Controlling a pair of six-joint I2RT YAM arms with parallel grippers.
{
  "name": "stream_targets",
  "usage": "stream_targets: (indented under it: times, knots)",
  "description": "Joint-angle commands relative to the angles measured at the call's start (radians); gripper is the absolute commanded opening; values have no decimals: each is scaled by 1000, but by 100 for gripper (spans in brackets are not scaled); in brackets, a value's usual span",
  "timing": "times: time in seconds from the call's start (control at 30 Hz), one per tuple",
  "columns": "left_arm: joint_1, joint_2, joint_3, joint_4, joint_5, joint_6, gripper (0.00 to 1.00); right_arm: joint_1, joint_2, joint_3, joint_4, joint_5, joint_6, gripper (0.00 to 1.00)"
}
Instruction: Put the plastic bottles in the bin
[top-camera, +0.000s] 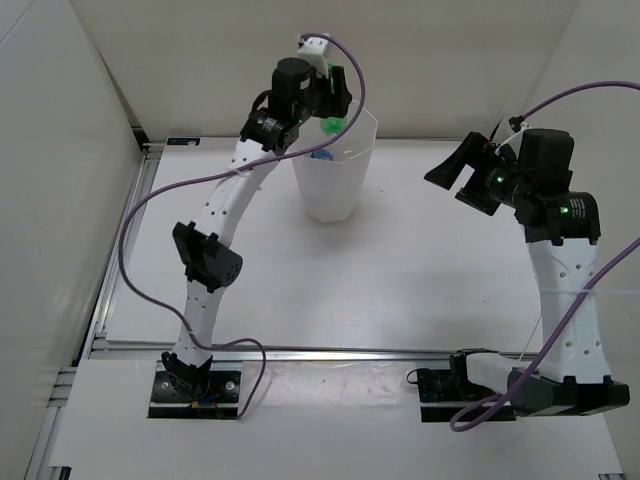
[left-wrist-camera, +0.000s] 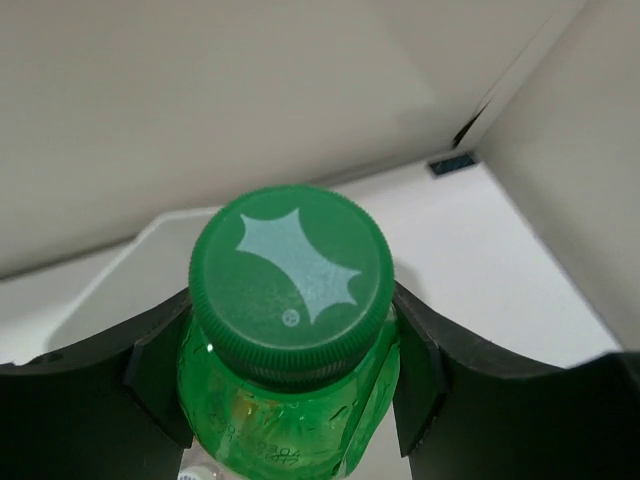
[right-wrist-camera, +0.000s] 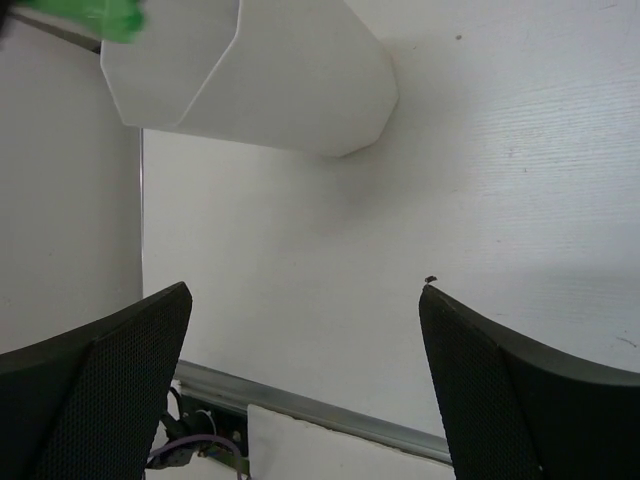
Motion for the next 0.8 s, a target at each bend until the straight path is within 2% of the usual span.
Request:
stream_targets:
  times: [0.0,0.03,0.07,0.1,0.2,0.43,0.5,0.53,0.6,0.77]
  knots:
    - [25,19,1,71,30,-23,25,-16,-42,-18,1,-20,-24,98]
    - [36,19,-28,71,30,-32,35,-16,-55,-28,1,-20,-24,99]
    - [36,-8,-50,71,30,-32,73,-16,-55,-28,1,-20,-24,99]
    - [36,-27,-71,71,-2,-32,97,-27,-65,-38,1,-20,-24,99]
    - [36,-107,-120,71,-65,-4,100,-27,-76,-47,1,-9,-24,99]
    - [65,-490,-529,71,-302,-4,100,-27,-38,-67,-82,34,24,99]
    - [65,-648,-706,80,-423,-16,100,-27,-38,-90,-82,-28,24,99]
    - [79,-701,-837,80,-559,-17,100,-27,-38,-105,-72,-44,24,99]
    - [117,-850,-974,80,-713,-26,100,-36,-47,-120,-62,-66,24,99]
    - [180,-1096,-1400,80,-859,-46,100,-36,-38,-122,-51,-75,13,99]
